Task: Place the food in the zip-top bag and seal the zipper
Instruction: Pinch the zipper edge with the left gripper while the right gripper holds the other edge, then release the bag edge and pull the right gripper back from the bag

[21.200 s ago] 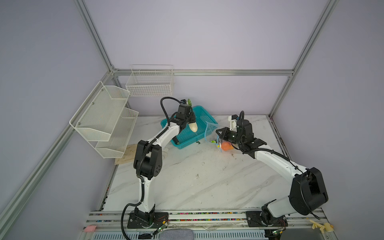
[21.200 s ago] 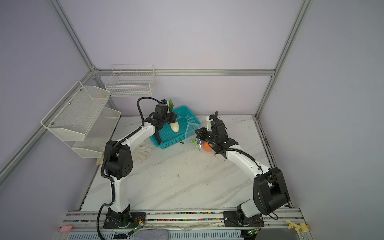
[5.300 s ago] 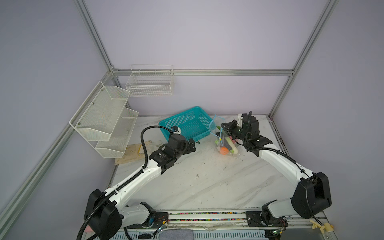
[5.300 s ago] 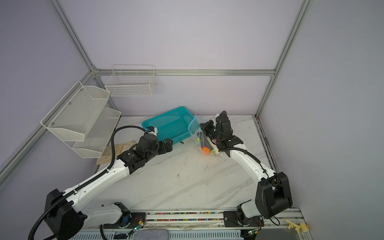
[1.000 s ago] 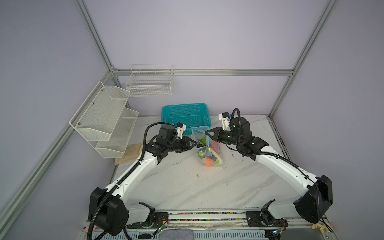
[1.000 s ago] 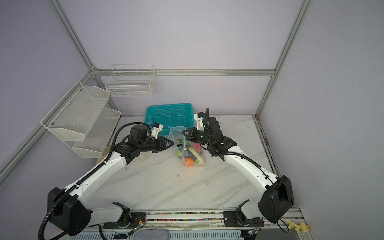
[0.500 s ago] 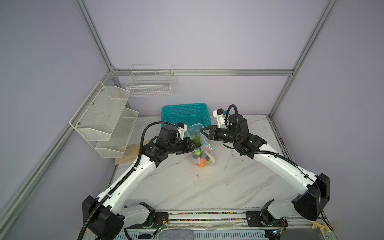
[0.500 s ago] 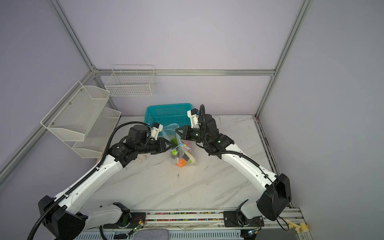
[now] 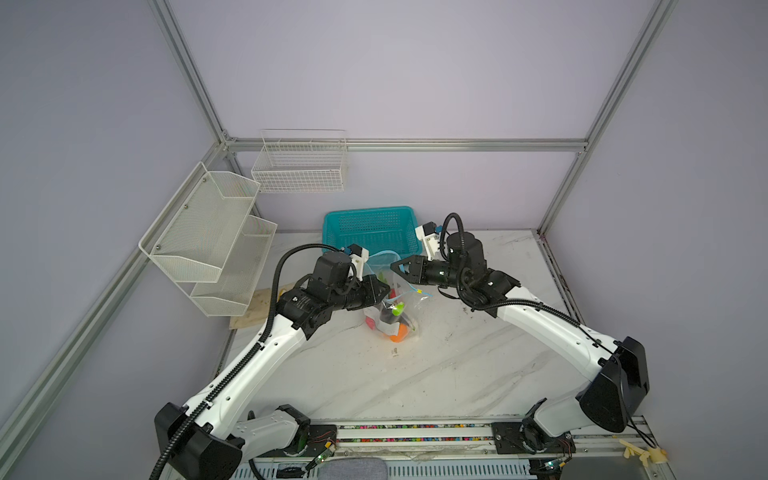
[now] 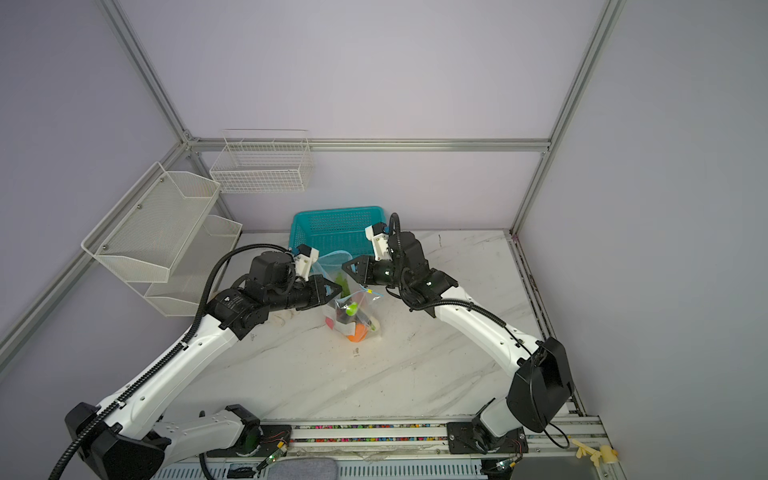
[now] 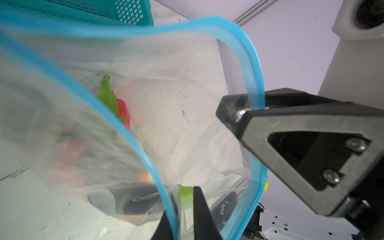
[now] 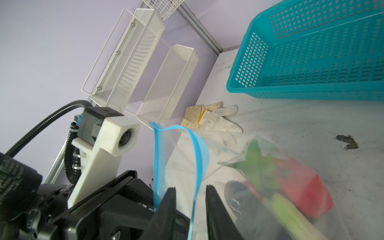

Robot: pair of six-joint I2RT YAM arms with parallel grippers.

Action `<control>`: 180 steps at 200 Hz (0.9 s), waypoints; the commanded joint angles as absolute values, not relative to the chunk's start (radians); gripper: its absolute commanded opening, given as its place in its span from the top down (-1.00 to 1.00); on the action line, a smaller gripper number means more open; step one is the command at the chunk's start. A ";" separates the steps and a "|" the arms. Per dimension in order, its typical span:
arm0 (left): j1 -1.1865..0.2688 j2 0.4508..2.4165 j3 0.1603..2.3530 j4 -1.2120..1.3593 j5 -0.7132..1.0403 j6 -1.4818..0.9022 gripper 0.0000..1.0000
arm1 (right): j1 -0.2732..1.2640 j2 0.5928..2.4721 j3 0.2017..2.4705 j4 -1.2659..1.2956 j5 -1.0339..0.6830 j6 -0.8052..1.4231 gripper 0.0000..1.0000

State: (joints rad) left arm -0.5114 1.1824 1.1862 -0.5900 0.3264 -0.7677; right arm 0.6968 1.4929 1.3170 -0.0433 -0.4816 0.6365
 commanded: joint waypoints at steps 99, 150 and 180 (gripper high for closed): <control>-0.514 1.136 1.134 -0.512 0.263 -0.802 0.69 | 0.699 0.939 0.947 0.136 -0.224 0.102 -0.44; -0.513 1.127 1.136 -0.508 0.252 -0.804 0.68 | 0.702 0.823 0.690 0.263 -0.353 0.046 -0.14; -0.513 1.129 1.129 -0.495 0.255 -0.810 0.68 | 0.705 0.790 0.610 0.316 -0.362 -0.010 -0.15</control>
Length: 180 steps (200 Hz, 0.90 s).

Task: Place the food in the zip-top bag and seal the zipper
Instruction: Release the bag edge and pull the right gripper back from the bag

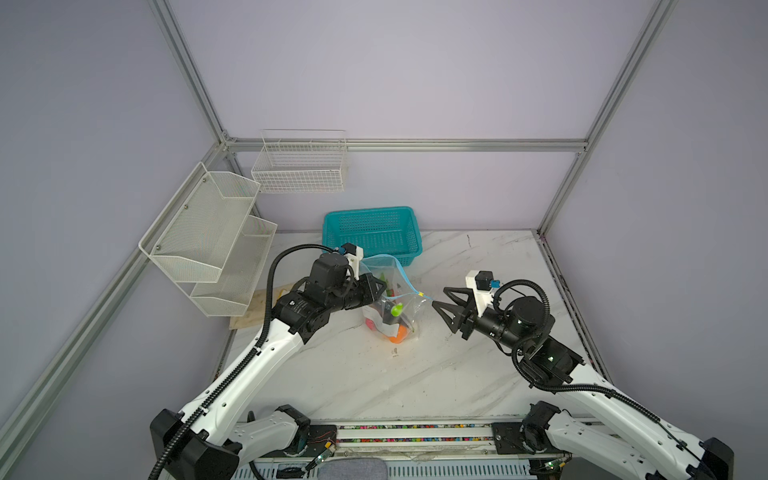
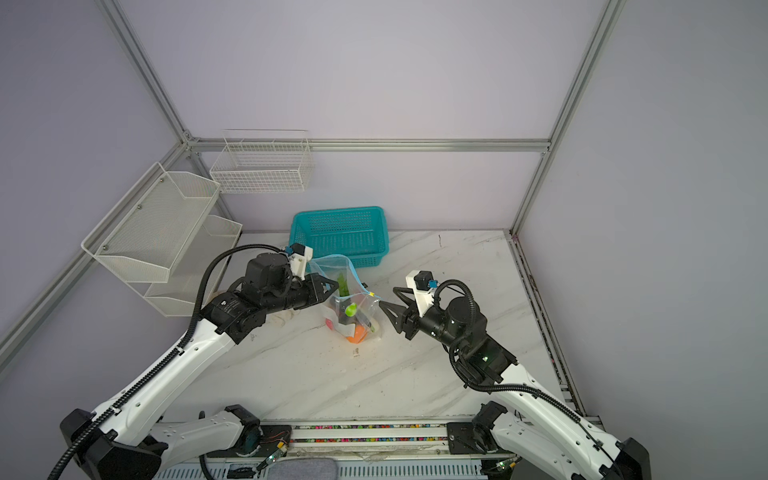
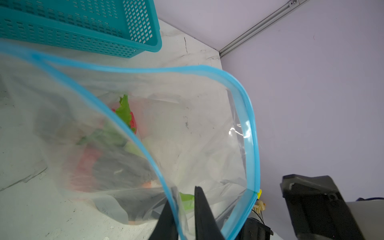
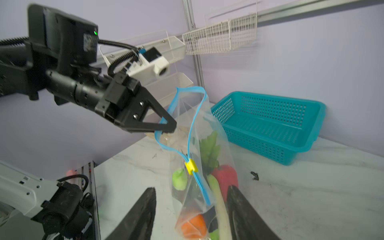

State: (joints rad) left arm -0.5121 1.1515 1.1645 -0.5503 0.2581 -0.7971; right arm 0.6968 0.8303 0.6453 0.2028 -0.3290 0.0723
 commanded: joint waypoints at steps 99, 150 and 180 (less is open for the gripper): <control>-0.508 1.132 1.134 -0.512 0.271 -0.810 0.67 | 0.711 0.978 0.583 0.507 -0.340 -0.121 0.09; -0.508 1.141 1.121 -0.496 0.295 -0.819 0.67 | 0.712 1.006 0.572 0.574 -0.349 -0.135 0.29; -0.508 1.138 1.120 -0.495 0.292 -0.818 0.67 | 0.712 1.017 0.572 0.582 -0.347 -0.137 0.41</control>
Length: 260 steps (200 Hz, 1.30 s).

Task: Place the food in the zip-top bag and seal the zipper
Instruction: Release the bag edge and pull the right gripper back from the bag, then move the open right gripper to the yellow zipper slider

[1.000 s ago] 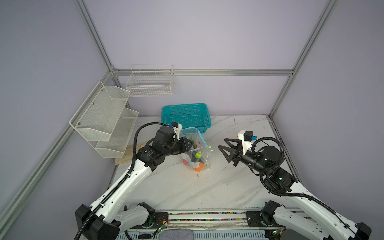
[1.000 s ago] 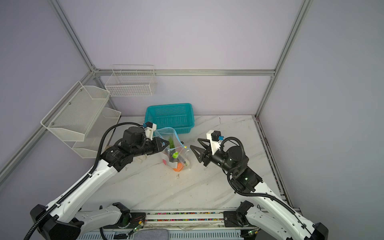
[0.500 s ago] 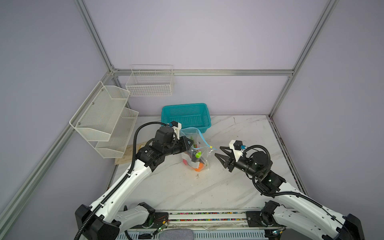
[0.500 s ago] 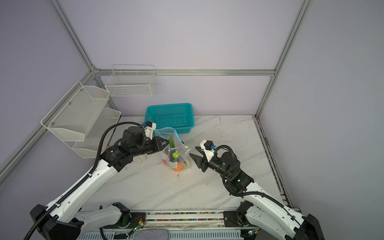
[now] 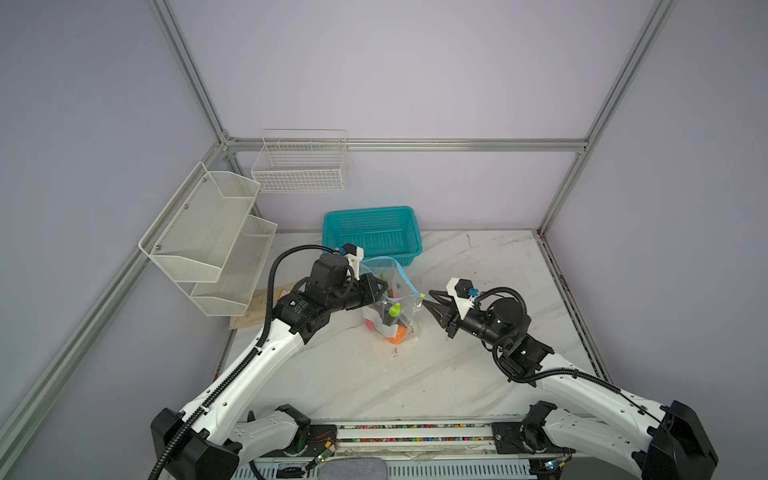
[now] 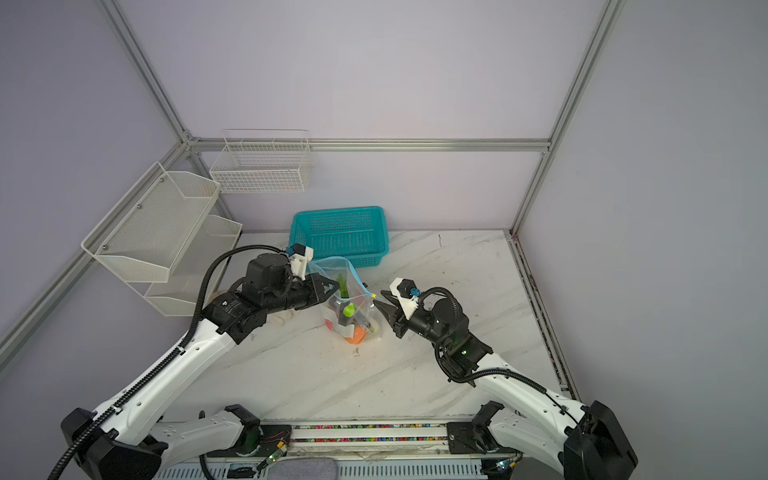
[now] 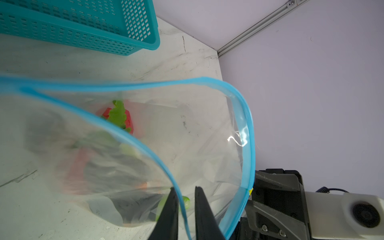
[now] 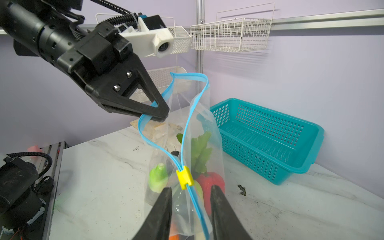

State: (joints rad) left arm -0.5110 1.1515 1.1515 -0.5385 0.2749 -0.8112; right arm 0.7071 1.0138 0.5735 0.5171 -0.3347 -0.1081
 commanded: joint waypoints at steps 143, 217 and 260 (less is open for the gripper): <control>-0.505 1.131 1.125 -0.503 0.273 -0.819 0.67 | 0.712 1.030 0.558 0.538 -0.377 -0.175 0.39; -0.505 1.135 1.127 -0.505 0.272 -0.821 0.67 | 0.712 1.020 0.555 0.515 -0.362 -0.191 0.58; -0.504 1.132 1.128 -0.505 0.272 -0.824 0.67 | 0.712 1.036 0.557 0.516 -0.356 -0.197 0.63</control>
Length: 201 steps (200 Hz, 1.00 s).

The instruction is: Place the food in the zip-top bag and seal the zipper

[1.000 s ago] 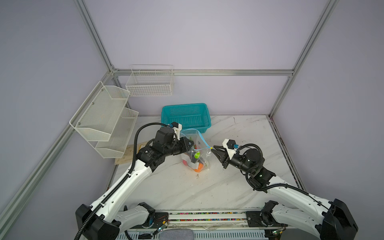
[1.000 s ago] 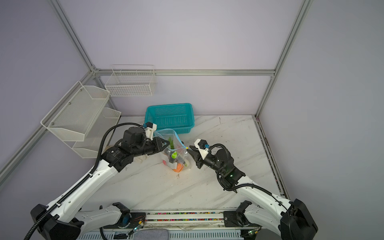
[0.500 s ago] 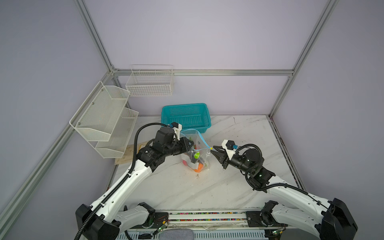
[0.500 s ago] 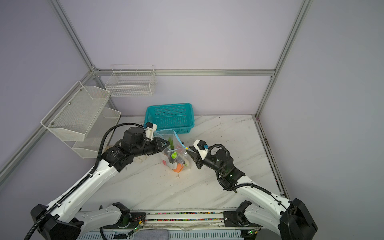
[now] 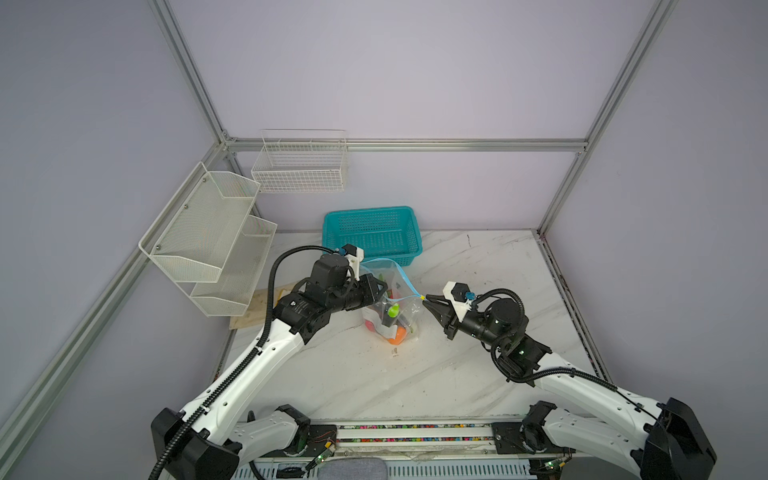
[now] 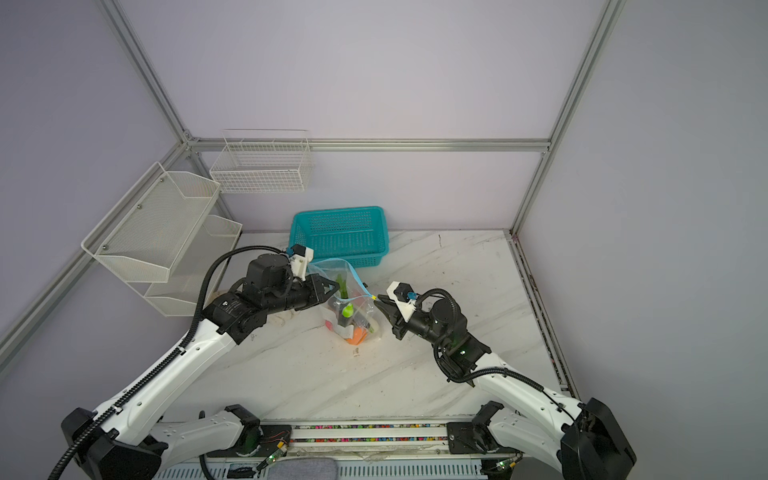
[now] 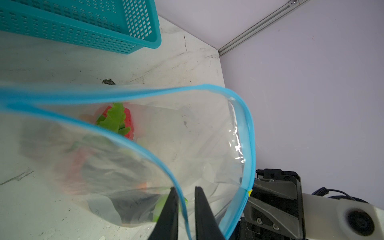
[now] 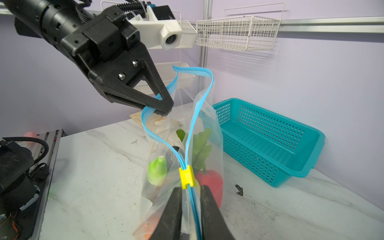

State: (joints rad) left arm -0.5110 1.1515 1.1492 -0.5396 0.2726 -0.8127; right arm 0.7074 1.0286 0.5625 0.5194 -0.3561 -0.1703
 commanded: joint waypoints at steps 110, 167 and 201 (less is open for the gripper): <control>-0.505 1.121 1.129 -0.514 0.255 -0.821 0.66 | 0.712 1.064 0.645 0.483 -0.372 -0.242 0.87; -0.501 1.091 1.230 -0.662 0.168 -0.744 0.24 | 0.710 1.161 0.823 0.374 -0.457 -0.342 1.00; -0.479 1.053 1.257 -0.698 0.144 -0.706 -0.17 | 0.705 1.210 0.942 0.257 -0.505 -0.460 1.00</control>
